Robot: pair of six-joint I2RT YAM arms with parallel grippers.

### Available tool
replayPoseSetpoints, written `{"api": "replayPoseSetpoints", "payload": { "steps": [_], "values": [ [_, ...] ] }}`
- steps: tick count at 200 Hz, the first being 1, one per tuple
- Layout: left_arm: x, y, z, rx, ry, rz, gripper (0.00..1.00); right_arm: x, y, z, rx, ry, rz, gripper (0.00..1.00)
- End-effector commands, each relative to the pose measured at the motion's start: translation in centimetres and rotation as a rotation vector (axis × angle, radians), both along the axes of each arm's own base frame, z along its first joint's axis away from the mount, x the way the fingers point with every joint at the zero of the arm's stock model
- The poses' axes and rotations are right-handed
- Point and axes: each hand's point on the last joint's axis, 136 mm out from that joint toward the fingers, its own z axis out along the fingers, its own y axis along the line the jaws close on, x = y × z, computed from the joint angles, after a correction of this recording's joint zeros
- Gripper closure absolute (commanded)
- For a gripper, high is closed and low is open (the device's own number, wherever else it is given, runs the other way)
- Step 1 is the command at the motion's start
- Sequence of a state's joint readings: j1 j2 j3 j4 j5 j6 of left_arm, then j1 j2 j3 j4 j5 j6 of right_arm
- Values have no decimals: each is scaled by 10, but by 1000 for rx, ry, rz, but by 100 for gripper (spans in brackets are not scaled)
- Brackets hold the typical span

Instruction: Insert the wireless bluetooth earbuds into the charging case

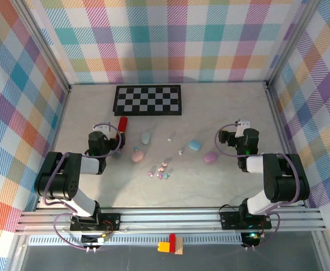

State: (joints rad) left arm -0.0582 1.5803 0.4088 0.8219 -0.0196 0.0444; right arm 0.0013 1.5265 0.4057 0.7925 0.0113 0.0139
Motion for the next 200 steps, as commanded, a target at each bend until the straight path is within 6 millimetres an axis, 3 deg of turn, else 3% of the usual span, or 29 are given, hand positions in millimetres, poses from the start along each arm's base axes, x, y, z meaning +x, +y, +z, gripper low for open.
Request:
{"api": "replayPoseSetpoints", "payload": {
  "steps": [1, 126, 159, 200],
  "values": [
    [6, 4, 10, -5, -34, 18, 0, 5, 2, 7, 4, -30, 0, 1],
    [6, 3, 11, -6, -41, 13, 0, 4, 1, 8, 4, -38, -6, 1],
    [-3, -5, 22, 3, -90, -31, 0, -3, -4, 31, -1, -61, -33, 1],
    [-10, -17, 66, 52, -88, -52, 0, -17, 12, 69, 19, -76, 0, 1]
  ]
}}
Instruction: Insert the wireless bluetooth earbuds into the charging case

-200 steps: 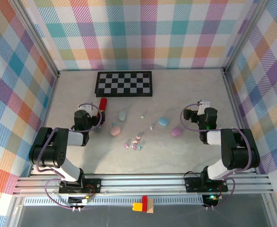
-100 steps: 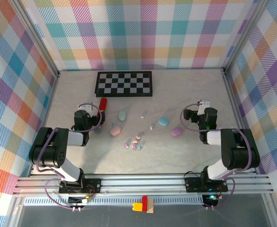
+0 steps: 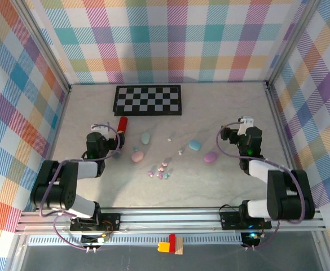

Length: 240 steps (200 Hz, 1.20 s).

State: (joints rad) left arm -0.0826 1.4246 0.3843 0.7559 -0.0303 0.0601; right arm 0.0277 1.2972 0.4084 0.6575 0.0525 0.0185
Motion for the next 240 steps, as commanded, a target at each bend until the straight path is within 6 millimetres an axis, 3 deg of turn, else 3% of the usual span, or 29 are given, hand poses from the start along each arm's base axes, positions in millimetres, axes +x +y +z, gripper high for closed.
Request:
{"api": "replayPoseSetpoints", "payload": {
  "steps": [1, 31, 54, 67, 81, 98, 133, 157, 175, 215, 240],
  "values": [
    [0, -10, 34, 40, -21, -32, 0, -7, 10, 16, 32, 20, 19, 1],
    [6, -34, 49, 42, 92, -100, 0, -18, 42, 34, 162, 73, 131, 1],
    [7, -68, 44, 86, 183, -213, 0, -30, 79, 44, 298, 131, 296, 1],
    [11, -77, 38, 86, 277, -177, 0, -37, 101, 46, 352, 194, 368, 1],
    [13, -85, 31, 88, 370, -110, 0, -46, 125, 43, 343, 241, 413, 1],
    [9, -110, 20, 93, 446, -108, 0, -61, 158, 37, 323, 288, 499, 1],
    [-10, -156, -8, 94, 588, -87, 0, -87, 199, 20, 355, 380, 605, 1],
    [-13, -171, -27, 109, 663, -70, 0, -98, 213, 8, 351, 423, 636, 1],
    [-13, -169, -39, 125, 706, -49, 4, -98, 214, 5, 344, 430, 631, 1],
    [-8, -161, -42, 96, 717, -13, 8, -93, 211, 8, 333, 411, 609, 1],
    [-5, -164, -49, 51, 734, -29, 16, -92, 213, 9, 333, 412, 610, 1]
  ]
}}
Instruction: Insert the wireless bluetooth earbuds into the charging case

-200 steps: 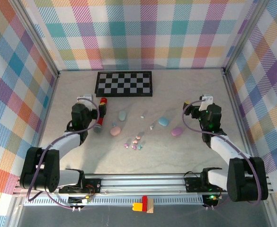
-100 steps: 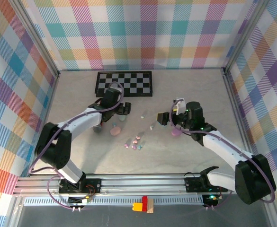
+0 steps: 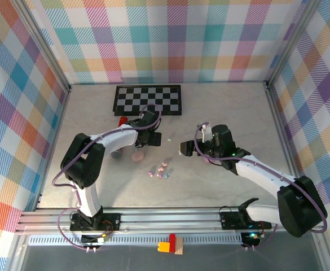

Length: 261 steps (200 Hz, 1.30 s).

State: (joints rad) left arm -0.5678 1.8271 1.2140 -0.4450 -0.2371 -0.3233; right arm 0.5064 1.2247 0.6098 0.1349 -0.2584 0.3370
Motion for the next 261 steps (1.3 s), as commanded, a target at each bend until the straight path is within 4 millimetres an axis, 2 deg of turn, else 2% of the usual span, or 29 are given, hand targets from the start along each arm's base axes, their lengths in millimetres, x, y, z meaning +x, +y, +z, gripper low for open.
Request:
{"api": "replayPoseSetpoints", "payload": {
  "steps": [1, 15, 27, 42, 75, 103, 118, 159, 178, 189, 216, 241, 261],
  "values": [
    [3, 2, -3, -33, 24, 30, 17, 2, 3, 5, 7, 0, -3, 1],
    [4, 2, -8, -28, 45, 35, 22, 4, 6, 10, 15, -3, 8, 1],
    [6, 4, -13, -22, 60, 60, 31, 6, 8, 14, 20, -5, 8, 1],
    [7, 3, -18, -27, 71, 61, 34, 7, 9, 18, 28, -11, 9, 1],
    [7, 5, -28, -27, 93, 63, 47, 8, 7, 17, 23, -5, -4, 1],
    [6, 8, -32, -18, 93, 67, 49, 9, 6, 15, 24, 5, -19, 1],
    [6, 8, -33, -19, 92, 65, 57, 8, 7, 15, 33, 20, -17, 1],
    [7, 10, -33, -5, 69, 48, 62, 8, 3, 12, 45, 69, -68, 1],
    [10, 4, -22, -32, 18, 4, 65, 13, -6, 16, 71, 96, -152, 1],
    [11, -2, -14, -53, -19, -46, 65, 13, -5, 23, 95, 96, -145, 1],
    [16, -24, 18, -123, -150, -232, 65, 13, -3, 38, 159, 178, -119, 1],
    [3, -50, 43, -198, -247, -476, 65, 15, 1, 55, 332, 272, -45, 1],
    [-10, -64, 61, -245, -323, -625, 65, 14, 4, 58, 377, 340, 1, 1]
  ]
}}
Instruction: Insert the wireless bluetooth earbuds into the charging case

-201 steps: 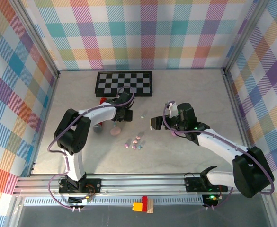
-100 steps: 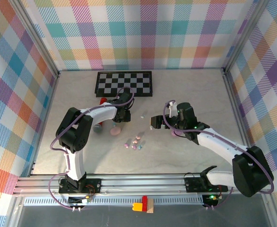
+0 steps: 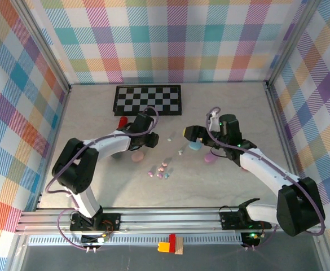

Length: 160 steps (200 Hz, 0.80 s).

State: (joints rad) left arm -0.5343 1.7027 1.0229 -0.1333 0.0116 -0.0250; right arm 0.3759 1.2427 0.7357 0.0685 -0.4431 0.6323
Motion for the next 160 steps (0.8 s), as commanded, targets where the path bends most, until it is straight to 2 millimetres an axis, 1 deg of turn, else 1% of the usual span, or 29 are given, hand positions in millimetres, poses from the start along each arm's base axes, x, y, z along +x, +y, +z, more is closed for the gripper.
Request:
{"api": "replayPoseSetpoints", "payload": {
  "steps": [1, 6, 25, 39, 60, 68, 83, 93, 110, 129, 160],
  "values": [
    [-7, -34, 45, -105, -182, -275, 65, -9, 15, 16, 141, 104, 112, 1],
    [-12, -38, 49, -119, -199, -312, 65, -10, 16, 16, 143, 117, 126, 0],
    [-32, -54, 66, -175, -268, -469, 65, -17, 21, 10, 132, 172, 187, 4],
    [-46, -63, 71, -200, -301, -567, 66, -23, 25, 3, 123, 232, 237, 5],
    [-66, -75, 74, -245, -306, -693, 66, -28, 34, -2, 172, 308, 302, 12],
    [-70, -79, 74, -264, -300, -720, 66, -29, 38, -2, 196, 325, 324, 16],
    [-77, -85, 75, -293, -281, -768, 66, -30, 41, -3, 207, 334, 340, 20],
    [-82, -90, 78, -305, -276, -797, 66, -31, 44, -3, 208, 342, 352, 24],
    [-85, -96, 83, -303, -292, -818, 66, -33, 48, -7, 208, 383, 366, 28],
    [-91, -97, 87, -301, -286, -842, 65, -33, 51, -12, 208, 418, 366, 33],
    [-94, -99, 89, -301, -283, -852, 65, -32, 60, -14, 217, 447, 382, 42]
  ]
}}
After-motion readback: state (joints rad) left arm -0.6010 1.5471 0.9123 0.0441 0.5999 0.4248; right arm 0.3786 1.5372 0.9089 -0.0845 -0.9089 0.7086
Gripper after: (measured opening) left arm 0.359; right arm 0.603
